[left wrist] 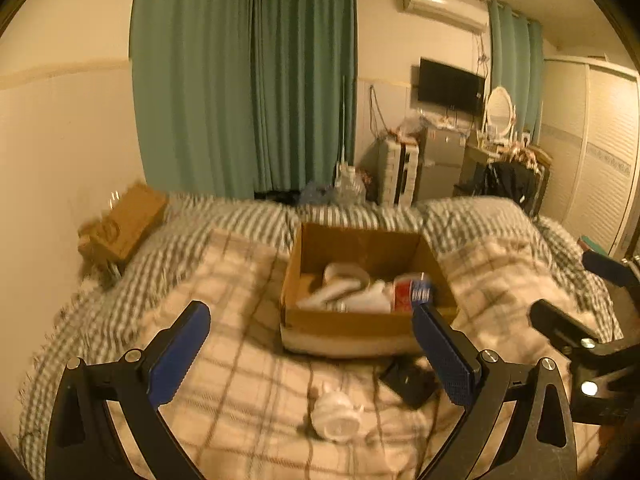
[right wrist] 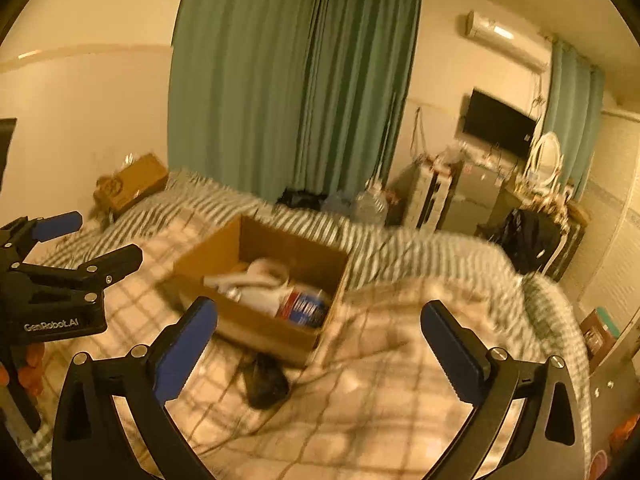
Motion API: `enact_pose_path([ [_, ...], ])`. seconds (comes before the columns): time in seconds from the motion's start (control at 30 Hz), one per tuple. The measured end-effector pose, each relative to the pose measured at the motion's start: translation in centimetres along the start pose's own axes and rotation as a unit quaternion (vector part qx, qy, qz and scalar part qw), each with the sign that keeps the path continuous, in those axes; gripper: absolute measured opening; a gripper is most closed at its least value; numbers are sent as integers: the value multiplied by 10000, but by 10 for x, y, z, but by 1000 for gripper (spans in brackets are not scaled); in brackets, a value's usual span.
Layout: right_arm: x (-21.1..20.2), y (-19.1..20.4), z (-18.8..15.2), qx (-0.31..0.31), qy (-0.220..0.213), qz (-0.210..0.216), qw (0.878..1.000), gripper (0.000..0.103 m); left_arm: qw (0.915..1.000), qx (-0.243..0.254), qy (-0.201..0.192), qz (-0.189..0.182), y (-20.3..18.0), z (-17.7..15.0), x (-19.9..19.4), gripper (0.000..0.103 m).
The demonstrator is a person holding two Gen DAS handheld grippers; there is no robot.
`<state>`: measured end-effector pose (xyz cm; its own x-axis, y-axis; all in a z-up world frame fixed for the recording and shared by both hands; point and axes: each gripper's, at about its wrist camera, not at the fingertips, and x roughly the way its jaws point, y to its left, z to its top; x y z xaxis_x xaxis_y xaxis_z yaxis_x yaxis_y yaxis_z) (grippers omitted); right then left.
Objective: Organize objects
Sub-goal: 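Move the left gripper to the white figure and the right to the black cup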
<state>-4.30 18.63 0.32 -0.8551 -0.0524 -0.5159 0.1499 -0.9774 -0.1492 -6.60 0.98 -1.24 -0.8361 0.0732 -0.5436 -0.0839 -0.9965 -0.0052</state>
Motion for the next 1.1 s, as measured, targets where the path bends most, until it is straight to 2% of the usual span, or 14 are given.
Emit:
enact_pose_path([
  [0.3, 76, 4, -50, 179, 958, -80, 9952, 102, 9961, 41, 854, 206, 0, -59, 58, 103],
  [0.43, 86, -2, -57, 324, 1118, -35, 9932, 102, 9909, 91, 1346, -1, -11, -82, 77, 103],
  [0.57, 88, -3, -58, 365, 1147, -33, 9927, 102, 9832, 310, 1799, -32, -25, -98, 98, 103],
  [0.63, 91, -2, -60, 364, 1199, -38, 9921, 102, 9803, 434, 1924, -74, -30, -104, 106, 95],
  [0.7, 95, -1, -61, 386, 1254, -38, 9913, 102, 9773, 523, 2052, -60, -33, -111, 112, 54],
  [0.73, 96, -1, -62, 397, 1269, -36, 9911, 102, 9763, 521, 2100, -86, -32, -111, 114, 55],
  [0.83, 98, 0, -63, 405, 1314, 8, 9905, 102, 9780, 437, 2019, -285, -29, -111, 108, 54],
  [0.97, 99, 3, -62, 355, 1346, 66, 9902, 102, 9846, 227, 1690, -386, -21, -97, 86, 54],
  [1.03, 104, 7, -61, 303, 1414, 159, 9894, 102, 9882, 231, 1481, -327, -18, -85, 75, 54],
  [1.1, 114, 14, -62, 185, 1569, 281, 9870, 102, 9917, 351, 1235, -115, -14, -73, 67, 54],
])
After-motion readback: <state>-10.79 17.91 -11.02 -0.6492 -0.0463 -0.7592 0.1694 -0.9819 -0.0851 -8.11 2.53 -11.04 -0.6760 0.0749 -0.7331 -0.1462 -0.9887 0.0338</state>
